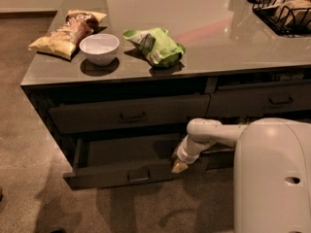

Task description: Open middle drawer

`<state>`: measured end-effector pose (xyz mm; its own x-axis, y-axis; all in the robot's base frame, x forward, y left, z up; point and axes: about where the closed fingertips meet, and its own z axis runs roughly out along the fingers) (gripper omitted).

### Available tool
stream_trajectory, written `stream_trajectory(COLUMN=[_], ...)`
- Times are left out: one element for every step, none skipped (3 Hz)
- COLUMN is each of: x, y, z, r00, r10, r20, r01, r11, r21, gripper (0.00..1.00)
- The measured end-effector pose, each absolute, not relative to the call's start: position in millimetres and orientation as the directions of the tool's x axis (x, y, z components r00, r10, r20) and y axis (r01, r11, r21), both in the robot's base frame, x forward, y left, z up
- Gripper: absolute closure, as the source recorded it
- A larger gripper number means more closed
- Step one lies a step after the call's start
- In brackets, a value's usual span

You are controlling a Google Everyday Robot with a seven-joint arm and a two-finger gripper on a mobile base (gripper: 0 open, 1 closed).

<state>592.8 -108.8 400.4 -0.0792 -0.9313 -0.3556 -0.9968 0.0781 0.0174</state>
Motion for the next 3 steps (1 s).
stream_trajectory(x=[592.8, 591.4, 590.1], y=[-108.8, -108.0, -107.2], z=[403.9, 402.1, 400.4], r00=[-0.079, -0.079, -0.079], r10=[-0.931, -0.931, -0.931], r20=[-0.356, -0.356, -0.356], r01=[-0.997, -0.997, -0.997], r11=[0.078, 0.077, 0.075], r21=[0.017, 0.021, 0.024], gripper=[0.63, 0.39, 0.16])
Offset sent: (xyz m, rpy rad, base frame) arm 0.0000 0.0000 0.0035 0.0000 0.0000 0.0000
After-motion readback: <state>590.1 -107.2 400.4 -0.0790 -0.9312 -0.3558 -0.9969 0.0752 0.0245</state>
